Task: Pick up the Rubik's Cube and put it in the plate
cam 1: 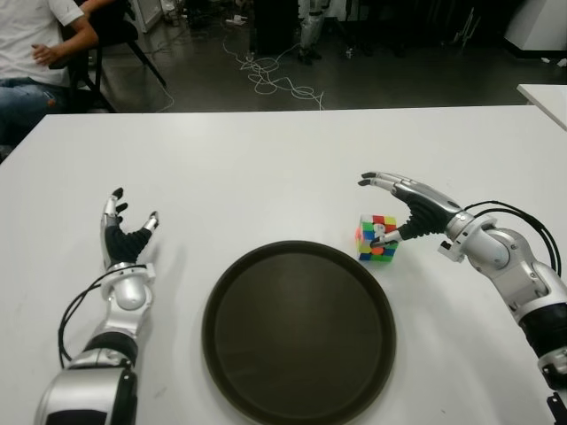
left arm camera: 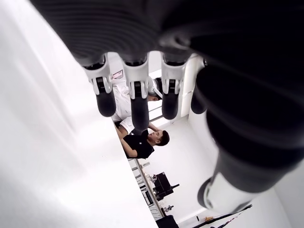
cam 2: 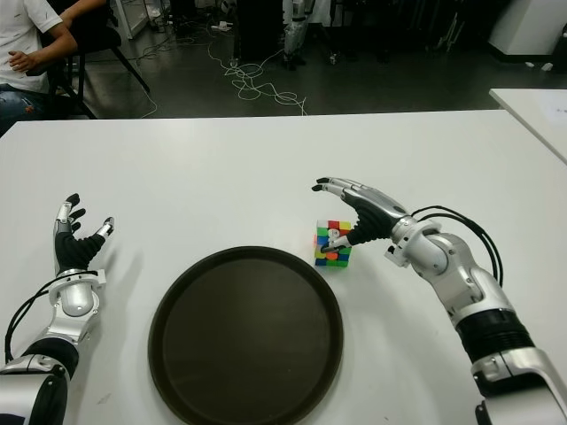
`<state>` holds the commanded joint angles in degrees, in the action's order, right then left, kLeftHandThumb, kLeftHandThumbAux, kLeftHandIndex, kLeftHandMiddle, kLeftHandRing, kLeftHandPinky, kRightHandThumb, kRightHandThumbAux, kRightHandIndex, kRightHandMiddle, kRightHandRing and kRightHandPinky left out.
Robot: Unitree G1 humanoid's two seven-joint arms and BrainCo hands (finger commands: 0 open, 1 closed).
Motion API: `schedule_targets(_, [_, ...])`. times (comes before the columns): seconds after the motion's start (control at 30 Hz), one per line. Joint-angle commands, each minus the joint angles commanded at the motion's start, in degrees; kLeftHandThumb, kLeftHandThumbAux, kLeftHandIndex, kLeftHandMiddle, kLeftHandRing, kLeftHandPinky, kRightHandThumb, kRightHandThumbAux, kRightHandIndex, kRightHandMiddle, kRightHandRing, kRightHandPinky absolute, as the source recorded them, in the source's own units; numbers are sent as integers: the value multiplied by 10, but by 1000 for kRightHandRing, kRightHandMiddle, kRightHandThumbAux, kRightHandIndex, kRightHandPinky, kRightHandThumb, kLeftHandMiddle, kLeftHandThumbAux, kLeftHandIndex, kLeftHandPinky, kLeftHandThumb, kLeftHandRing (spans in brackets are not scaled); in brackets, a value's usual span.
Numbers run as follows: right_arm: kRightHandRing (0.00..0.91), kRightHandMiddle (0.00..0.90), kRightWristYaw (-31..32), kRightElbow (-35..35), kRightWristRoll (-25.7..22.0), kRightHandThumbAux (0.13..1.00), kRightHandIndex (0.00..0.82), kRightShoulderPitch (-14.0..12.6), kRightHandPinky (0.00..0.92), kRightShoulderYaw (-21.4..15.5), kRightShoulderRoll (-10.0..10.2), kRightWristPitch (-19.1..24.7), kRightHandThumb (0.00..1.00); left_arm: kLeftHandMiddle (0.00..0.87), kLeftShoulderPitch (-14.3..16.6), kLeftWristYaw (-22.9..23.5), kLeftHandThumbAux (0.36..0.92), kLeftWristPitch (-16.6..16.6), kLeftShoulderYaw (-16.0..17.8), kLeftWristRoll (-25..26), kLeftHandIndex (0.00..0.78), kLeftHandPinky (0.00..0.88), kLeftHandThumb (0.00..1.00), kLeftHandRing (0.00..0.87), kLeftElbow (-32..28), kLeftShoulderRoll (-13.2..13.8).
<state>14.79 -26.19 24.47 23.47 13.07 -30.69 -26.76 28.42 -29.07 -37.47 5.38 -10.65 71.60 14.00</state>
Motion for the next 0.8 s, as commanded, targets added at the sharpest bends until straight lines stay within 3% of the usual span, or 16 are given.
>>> schedule_targets(0.4, [0,0,6,8,2,730,0,-4,0,2,4,19,0,131,-1,-5,789,-6,0,-2,90,123,0,134,0,0])
schedule_targets(0.8, [0,0,8,4,4,670,0,-6,0,6,6,25,0,125,-1,-12,796,-4,-6,-9,90,107,0,120,-1,2])
